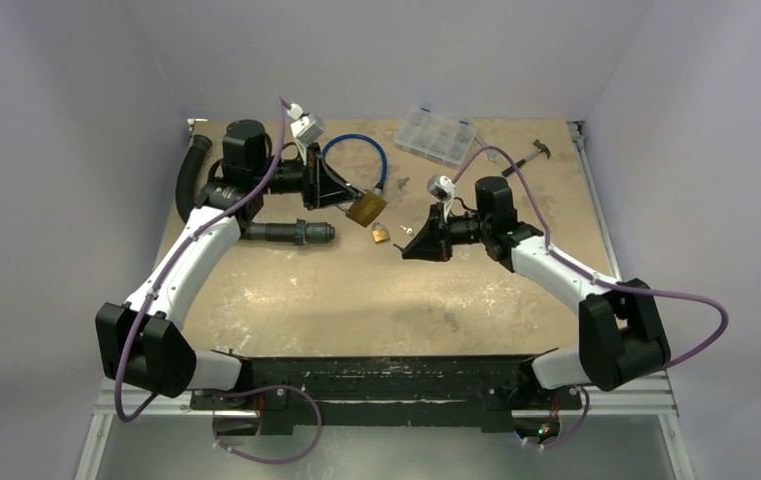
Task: Lock with the key
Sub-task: Remove the key from the lock, then place the key at the center of the board.
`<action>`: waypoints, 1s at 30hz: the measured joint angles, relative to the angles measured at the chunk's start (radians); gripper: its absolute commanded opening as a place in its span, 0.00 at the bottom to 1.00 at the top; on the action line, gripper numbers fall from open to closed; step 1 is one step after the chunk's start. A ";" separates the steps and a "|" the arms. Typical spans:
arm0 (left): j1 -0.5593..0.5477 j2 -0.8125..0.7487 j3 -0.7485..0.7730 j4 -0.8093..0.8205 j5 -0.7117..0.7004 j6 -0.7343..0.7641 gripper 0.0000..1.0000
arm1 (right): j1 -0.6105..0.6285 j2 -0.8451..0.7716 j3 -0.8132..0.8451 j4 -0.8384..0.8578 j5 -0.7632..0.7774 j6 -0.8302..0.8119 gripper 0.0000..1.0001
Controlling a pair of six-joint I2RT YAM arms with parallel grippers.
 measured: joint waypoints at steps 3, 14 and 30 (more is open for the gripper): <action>0.000 0.005 -0.001 -0.036 -0.017 0.037 0.00 | -0.001 -0.007 -0.040 -0.008 0.103 0.014 0.00; 0.000 0.005 -0.006 -0.114 -0.048 0.134 0.00 | -0.001 0.196 -0.066 -0.047 0.300 0.053 0.00; 0.000 0.005 -0.033 -0.160 -0.070 0.192 0.00 | -0.001 0.315 -0.053 -0.115 0.439 0.156 0.28</action>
